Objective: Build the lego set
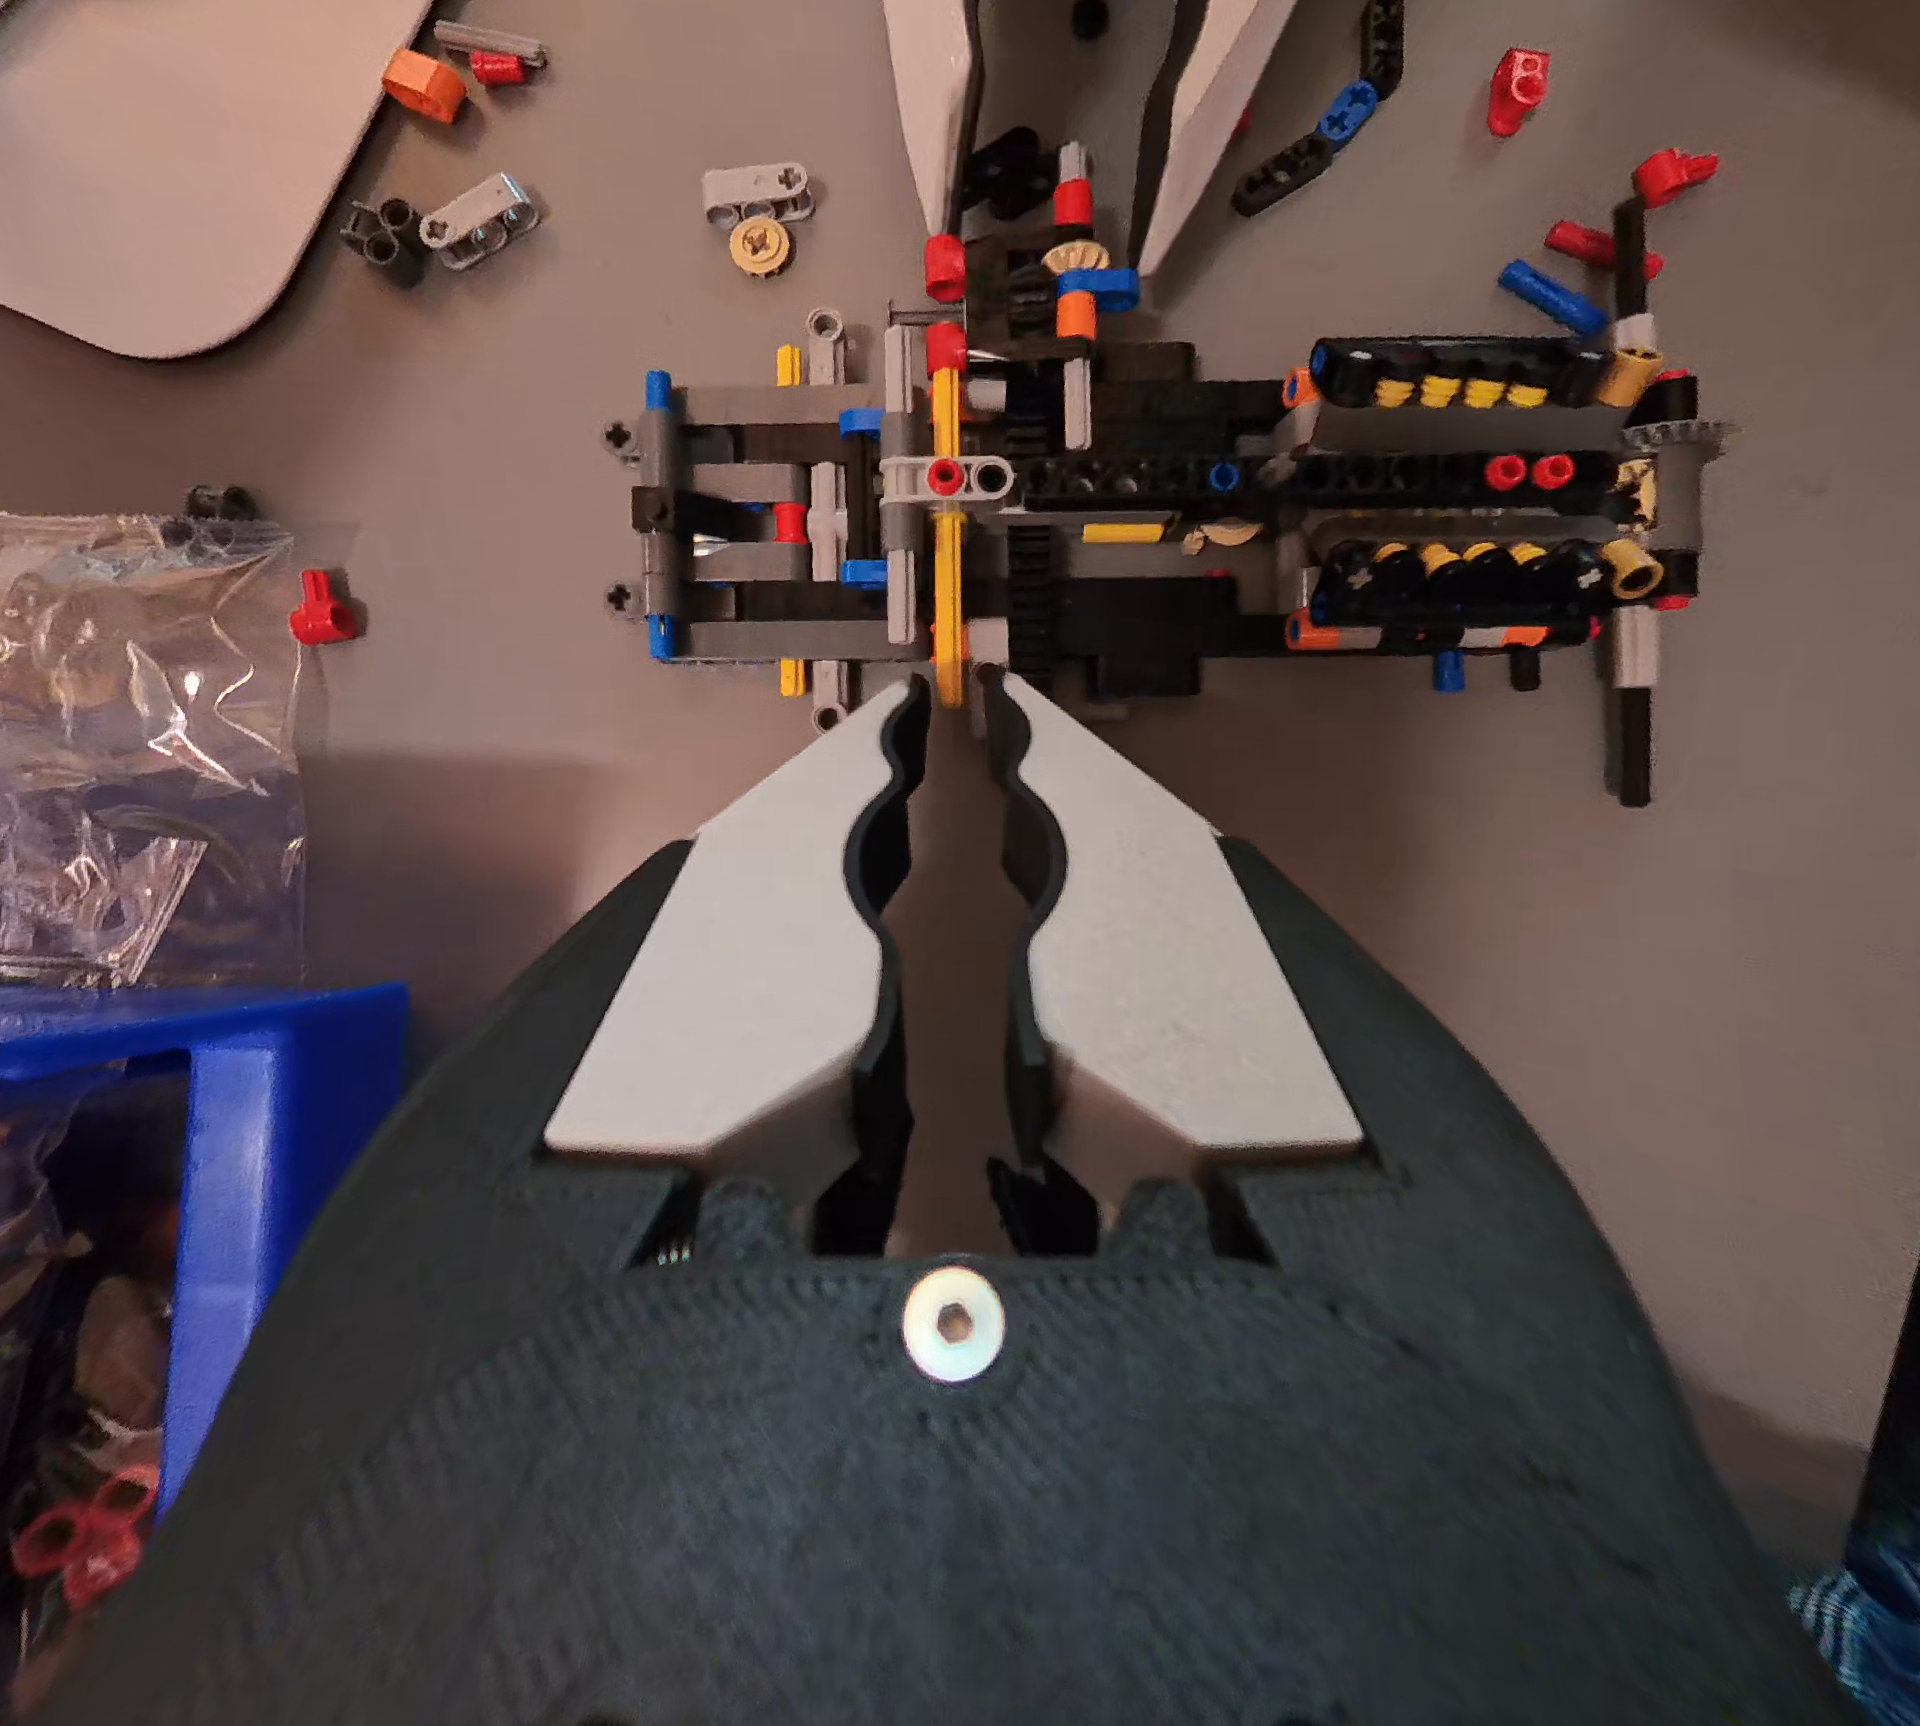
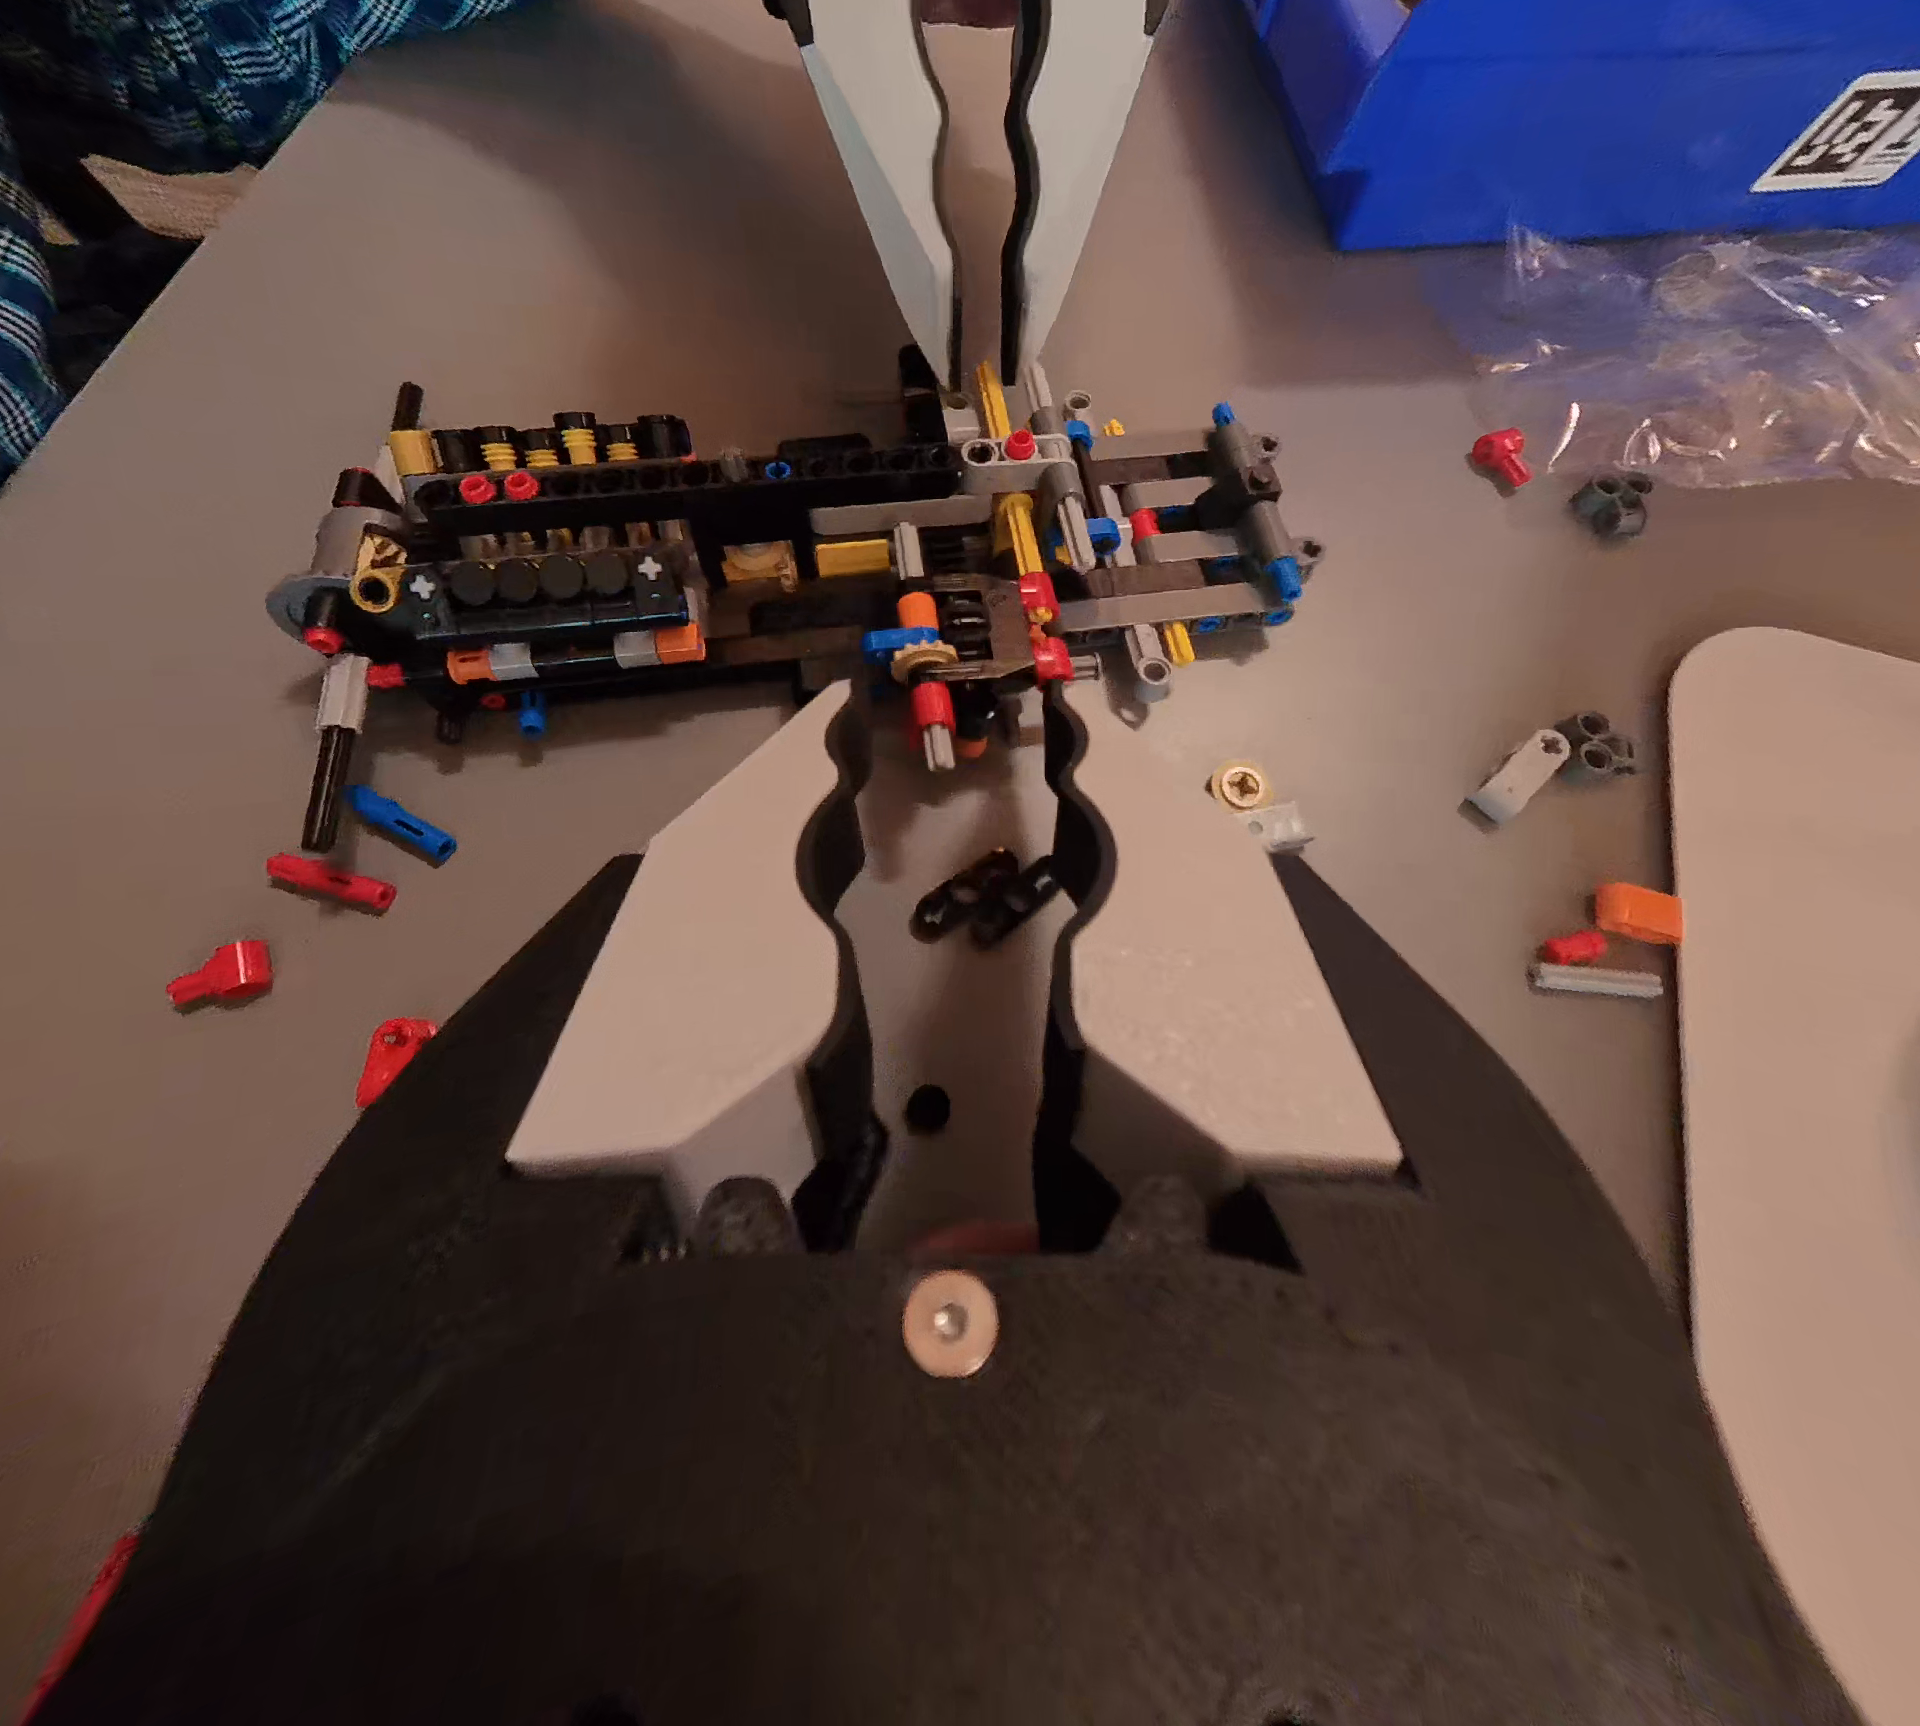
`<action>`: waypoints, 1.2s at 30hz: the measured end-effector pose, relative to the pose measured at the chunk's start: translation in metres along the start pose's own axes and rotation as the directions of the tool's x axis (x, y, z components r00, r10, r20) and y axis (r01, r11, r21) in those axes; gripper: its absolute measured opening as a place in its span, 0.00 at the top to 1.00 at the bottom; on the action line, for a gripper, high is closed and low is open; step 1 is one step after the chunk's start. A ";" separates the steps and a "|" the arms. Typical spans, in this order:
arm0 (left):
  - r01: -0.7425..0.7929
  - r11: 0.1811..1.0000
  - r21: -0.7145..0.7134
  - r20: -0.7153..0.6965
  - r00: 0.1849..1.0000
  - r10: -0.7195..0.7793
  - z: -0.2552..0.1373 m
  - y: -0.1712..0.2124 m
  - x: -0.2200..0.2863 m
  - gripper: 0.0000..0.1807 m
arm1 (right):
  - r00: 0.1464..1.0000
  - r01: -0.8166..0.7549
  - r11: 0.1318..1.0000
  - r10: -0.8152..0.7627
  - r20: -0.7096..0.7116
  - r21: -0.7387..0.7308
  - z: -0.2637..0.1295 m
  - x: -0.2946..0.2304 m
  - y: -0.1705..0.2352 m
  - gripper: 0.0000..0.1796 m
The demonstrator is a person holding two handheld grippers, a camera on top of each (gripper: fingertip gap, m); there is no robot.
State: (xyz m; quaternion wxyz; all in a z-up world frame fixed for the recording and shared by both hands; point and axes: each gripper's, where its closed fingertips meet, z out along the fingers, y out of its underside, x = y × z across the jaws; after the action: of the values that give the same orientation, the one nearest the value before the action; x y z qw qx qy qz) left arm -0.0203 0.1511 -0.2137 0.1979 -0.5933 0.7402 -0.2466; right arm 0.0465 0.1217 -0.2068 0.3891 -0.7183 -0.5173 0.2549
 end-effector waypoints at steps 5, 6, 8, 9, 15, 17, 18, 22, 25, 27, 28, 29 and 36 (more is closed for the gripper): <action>-0.001 1.000 0.003 -0.003 1.000 0.001 0.001 -0.001 0.000 0.96 | 1.000 0.005 1.000 -0.005 0.010 -0.002 0.003 -0.001 -0.001 0.85; 0.000 1.000 0.007 -0.002 1.000 0.000 0.001 -0.001 0.000 0.96 | 1.000 0.005 1.000 -0.005 0.018 -0.003 0.003 -0.002 -0.001 0.84; -0.002 1.000 0.008 -0.003 1.000 0.002 0.002 -0.002 0.000 0.96 | 1.000 0.012 1.000 -0.012 0.007 -0.007 0.003 -0.001 -0.001 0.84; -0.003 1.000 0.009 -0.002 1.000 0.004 0.002 -0.002 0.000 0.97 | 1.000 0.016 1.000 -0.016 0.004 -0.012 0.004 -0.001 0.000 0.84; -0.003 1.000 0.012 -0.005 1.000 0.003 0.002 -0.003 0.000 0.97 | 1.000 0.013 1.000 -0.013 0.002 -0.002 0.002 0.000 -0.001 0.84; -0.003 1.000 0.014 -0.006 1.000 0.003 0.002 -0.003 0.000 0.97 | 1.000 0.017 1.000 -0.017 -0.002 0.000 0.002 0.000 -0.001 0.84; -0.003 1.000 0.015 -0.006 1.000 0.003 0.002 -0.003 0.000 0.97 | 1.000 0.015 1.000 -0.015 -0.001 0.001 0.002 0.000 -0.001 0.84; -0.004 1.000 0.018 -0.002 1.000 0.004 0.003 -0.004 -0.001 0.98 | 1.000 0.012 1.000 -0.012 0.000 0.004 0.002 0.000 -0.002 0.84; -0.005 1.000 0.021 -0.004 1.000 0.005 0.004 -0.004 -0.001 0.98 | 1.000 0.013 1.000 -0.013 -0.007 0.001 0.003 0.000 -0.002 0.85; -0.003 1.000 0.025 -0.006 1.000 0.003 0.003 -0.004 -0.001 0.99 | 1.000 0.012 1.000 -0.012 -0.003 0.002 0.002 -0.001 -0.002 0.84; 0.000 1.000 0.024 -0.007 1.000 0.000 0.002 -0.003 -0.001 0.98 | 1.000 0.013 1.000 -0.013 -0.003 0.002 0.002 -0.001 -0.002 0.84; 0.004 1.000 0.022 -0.005 1.000 -0.004 0.000 -0.002 -0.002 0.97 | 1.000 0.014 1.000 -0.014 -0.004 0.002 0.002 -0.001 -0.002 0.84; -0.004 1.000 0.014 -0.006 1.000 0.005 0.002 -0.001 -0.001 0.99 | 1.000 0.015 1.000 -0.015 -0.006 -0.003 0.002 -0.001 -0.001 0.85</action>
State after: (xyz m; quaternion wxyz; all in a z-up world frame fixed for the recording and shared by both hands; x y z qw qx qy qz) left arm -0.0178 0.1521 -0.2143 0.2002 -0.5895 0.7405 -0.2533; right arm 0.0439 0.1218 -0.2073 0.3914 -0.7158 -0.5218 0.2491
